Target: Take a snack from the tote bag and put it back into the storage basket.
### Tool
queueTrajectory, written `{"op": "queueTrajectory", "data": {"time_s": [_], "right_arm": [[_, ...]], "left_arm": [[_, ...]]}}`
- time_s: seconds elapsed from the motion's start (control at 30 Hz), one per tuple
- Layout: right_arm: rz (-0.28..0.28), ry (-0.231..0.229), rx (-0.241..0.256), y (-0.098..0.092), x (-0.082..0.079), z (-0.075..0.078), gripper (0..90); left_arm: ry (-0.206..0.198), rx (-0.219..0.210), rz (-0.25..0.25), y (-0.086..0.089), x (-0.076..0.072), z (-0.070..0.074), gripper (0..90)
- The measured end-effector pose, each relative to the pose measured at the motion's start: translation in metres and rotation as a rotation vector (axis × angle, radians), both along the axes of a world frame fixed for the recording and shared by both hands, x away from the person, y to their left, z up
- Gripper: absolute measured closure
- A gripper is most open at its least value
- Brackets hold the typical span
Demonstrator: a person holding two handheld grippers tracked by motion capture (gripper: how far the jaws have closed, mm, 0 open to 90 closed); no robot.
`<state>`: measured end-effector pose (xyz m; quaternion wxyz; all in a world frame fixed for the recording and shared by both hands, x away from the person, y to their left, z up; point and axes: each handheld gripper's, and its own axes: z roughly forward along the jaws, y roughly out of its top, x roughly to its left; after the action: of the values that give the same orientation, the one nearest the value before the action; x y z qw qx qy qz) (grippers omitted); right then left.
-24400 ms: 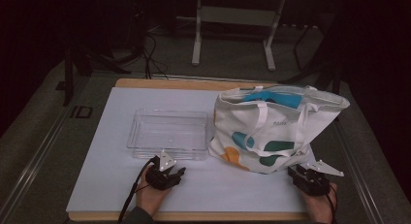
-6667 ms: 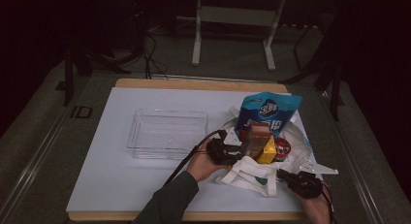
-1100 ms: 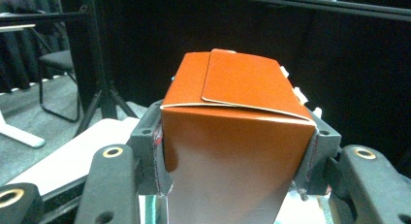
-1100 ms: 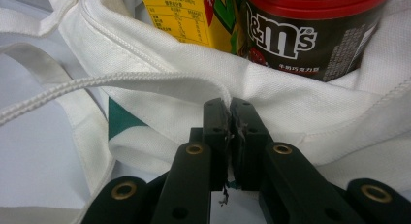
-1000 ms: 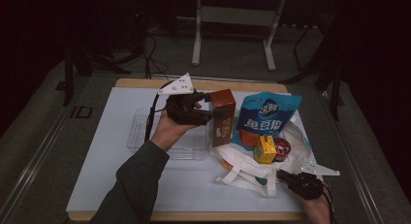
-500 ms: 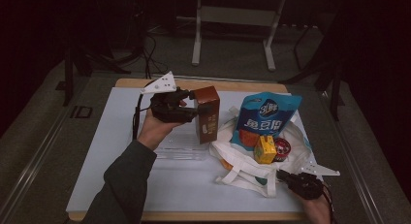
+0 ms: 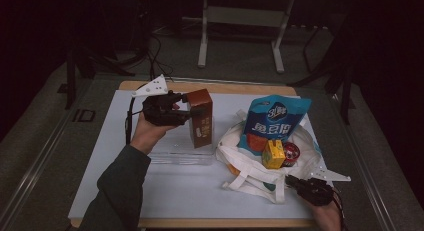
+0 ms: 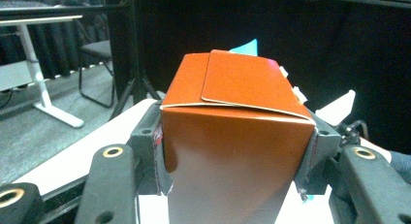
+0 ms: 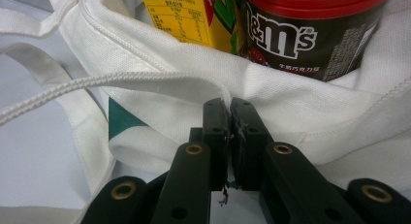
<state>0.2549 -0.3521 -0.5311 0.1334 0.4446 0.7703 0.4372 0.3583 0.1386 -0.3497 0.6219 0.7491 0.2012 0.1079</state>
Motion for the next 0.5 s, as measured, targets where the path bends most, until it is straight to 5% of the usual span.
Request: {"op": "queueTrajectory", "data": {"time_s": [0.5], "right_arm": [[-0.001, 0.0, 0.0, 0.0, 0.0, 0.0, 85.2]], "left_arm": [[0.014, 0.008, 0.028, 0.021, 0.003, -0.008, 42.5]]}}
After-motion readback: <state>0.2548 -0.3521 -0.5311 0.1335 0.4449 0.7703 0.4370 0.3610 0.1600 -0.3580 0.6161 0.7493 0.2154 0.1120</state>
